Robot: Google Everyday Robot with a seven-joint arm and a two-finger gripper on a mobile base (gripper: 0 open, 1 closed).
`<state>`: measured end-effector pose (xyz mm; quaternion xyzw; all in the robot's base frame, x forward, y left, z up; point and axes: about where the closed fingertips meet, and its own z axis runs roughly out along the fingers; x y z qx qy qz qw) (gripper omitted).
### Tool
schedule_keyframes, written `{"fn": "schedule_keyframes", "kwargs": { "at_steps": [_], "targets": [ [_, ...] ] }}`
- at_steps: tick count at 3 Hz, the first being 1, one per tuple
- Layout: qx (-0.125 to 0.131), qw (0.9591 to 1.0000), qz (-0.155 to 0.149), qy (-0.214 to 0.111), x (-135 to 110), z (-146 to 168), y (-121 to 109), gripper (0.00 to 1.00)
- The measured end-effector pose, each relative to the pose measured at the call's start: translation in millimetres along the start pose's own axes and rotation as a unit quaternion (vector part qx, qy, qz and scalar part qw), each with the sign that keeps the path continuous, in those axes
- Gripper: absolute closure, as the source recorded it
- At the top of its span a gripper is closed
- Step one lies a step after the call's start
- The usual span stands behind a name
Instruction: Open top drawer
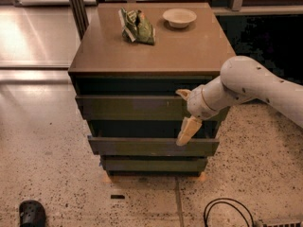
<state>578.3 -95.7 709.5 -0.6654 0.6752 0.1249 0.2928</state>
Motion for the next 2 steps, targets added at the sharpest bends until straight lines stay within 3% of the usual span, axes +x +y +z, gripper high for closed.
{"fn": "schedule_keyframes", "kwargs": {
  "at_steps": [1,2],
  "targets": [
    [-0.006,0.9997,-0.023,-0.003,-8.1,15.9,-13.7,0.00],
    [-0.030,0.9993,-0.022,0.001,4.3,46.4,-22.0,0.00]
  ]
}}
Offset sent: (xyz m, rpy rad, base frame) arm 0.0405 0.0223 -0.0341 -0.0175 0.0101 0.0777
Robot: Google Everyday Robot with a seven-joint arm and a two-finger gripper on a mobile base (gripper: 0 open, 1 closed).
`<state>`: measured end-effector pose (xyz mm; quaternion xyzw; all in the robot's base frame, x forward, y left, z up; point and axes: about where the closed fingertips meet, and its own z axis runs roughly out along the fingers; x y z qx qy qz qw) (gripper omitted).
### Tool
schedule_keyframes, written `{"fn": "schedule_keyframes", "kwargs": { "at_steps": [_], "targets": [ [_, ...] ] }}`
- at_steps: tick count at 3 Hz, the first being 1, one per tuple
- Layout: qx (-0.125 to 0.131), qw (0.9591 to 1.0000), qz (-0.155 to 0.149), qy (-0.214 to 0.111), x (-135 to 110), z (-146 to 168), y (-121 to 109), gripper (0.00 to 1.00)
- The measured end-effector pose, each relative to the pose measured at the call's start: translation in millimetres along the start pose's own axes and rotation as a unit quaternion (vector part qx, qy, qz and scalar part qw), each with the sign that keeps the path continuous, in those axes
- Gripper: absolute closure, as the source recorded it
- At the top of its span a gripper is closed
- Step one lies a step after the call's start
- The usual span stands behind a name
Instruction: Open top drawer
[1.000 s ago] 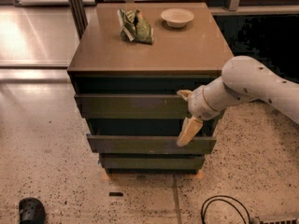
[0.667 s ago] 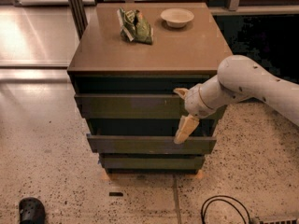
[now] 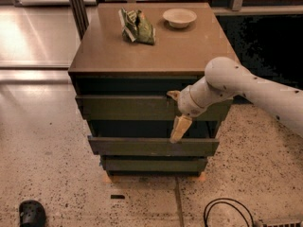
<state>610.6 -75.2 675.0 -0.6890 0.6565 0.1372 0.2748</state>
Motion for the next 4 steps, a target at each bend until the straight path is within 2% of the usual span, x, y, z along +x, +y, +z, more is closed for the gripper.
{"fn": "schedule_keyframes", "kwargs": {
  "at_steps": [1,3,4],
  "targets": [
    [-0.003,0.9999,-0.013,0.000,-7.4,9.9,-11.4,0.00],
    [-0.019,0.9998,0.003,0.006,6.7,24.3,-8.3,0.00],
    [-0.031,0.9995,0.006,0.005,8.9,23.5,1.1,0.00]
  ]
}}
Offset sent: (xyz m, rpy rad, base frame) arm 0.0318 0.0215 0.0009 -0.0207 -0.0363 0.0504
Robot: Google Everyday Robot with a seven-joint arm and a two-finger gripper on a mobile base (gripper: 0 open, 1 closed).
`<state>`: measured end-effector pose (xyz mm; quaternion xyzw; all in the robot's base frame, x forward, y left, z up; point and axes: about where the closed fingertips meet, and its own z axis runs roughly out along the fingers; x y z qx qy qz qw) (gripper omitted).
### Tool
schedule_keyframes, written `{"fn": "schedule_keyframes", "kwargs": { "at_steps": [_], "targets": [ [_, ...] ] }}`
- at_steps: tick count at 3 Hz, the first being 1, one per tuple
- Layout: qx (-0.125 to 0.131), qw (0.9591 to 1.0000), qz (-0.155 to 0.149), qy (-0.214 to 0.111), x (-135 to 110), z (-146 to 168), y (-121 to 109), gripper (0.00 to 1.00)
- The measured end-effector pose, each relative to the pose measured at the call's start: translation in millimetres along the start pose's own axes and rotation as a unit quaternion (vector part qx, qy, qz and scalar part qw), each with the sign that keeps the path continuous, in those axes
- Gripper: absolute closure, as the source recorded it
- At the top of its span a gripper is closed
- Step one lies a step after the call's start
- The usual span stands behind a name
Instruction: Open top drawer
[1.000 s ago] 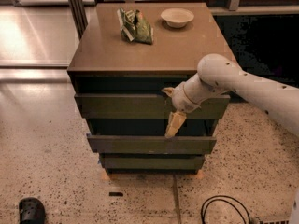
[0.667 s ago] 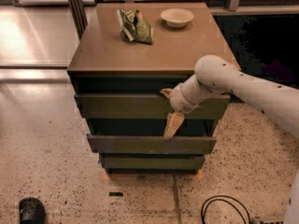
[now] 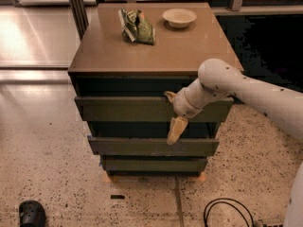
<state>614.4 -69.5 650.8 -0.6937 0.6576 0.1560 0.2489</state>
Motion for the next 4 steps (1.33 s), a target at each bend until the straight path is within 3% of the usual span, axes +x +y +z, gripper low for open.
{"fn": "schedule_keyframes", "kwargs": {
  "at_steps": [2,4],
  "targets": [
    [-0.029,0.9993,-0.024,0.000,-18.3,-21.5,33.5,0.00],
    [-0.049,0.9986,-0.020,-0.003,-14.1,-13.4,42.8,0.00]
  ]
}}
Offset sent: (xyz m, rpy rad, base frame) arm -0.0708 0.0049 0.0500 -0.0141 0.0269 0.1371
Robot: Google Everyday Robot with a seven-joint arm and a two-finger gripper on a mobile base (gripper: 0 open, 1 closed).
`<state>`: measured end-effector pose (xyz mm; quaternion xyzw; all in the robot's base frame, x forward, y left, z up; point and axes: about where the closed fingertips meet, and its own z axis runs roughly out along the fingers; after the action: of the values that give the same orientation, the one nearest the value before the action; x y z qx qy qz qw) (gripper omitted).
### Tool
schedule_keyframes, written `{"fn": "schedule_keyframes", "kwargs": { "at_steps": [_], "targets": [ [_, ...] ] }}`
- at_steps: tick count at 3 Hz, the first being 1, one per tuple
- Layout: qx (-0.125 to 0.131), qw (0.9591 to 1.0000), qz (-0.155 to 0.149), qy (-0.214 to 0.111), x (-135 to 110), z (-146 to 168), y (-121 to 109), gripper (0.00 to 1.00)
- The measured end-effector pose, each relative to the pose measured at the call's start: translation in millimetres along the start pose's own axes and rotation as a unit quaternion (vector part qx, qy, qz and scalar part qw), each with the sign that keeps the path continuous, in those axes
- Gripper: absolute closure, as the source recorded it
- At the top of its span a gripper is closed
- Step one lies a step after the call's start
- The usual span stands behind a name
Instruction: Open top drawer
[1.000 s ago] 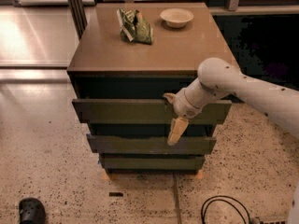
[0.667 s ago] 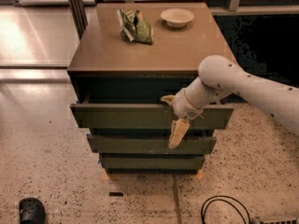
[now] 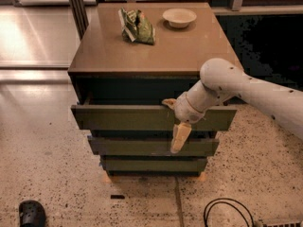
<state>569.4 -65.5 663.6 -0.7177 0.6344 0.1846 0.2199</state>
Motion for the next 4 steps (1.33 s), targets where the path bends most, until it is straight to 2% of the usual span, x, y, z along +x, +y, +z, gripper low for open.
{"fn": "schedule_keyframes", "kwargs": {
  "at_steps": [1,2,3,4],
  "targets": [
    [-0.023,0.9997,-0.008,0.004,-0.3,-3.0,16.0,0.00],
    [-0.023,0.9997,-0.008,0.004,-0.3,-3.0,16.0,0.00],
    [-0.038,0.9990,-0.024,-0.001,-2.9,4.5,25.8,0.00],
    [-0.059,0.9977,-0.033,-0.006,-6.3,2.7,64.4,0.00]
  ]
}}
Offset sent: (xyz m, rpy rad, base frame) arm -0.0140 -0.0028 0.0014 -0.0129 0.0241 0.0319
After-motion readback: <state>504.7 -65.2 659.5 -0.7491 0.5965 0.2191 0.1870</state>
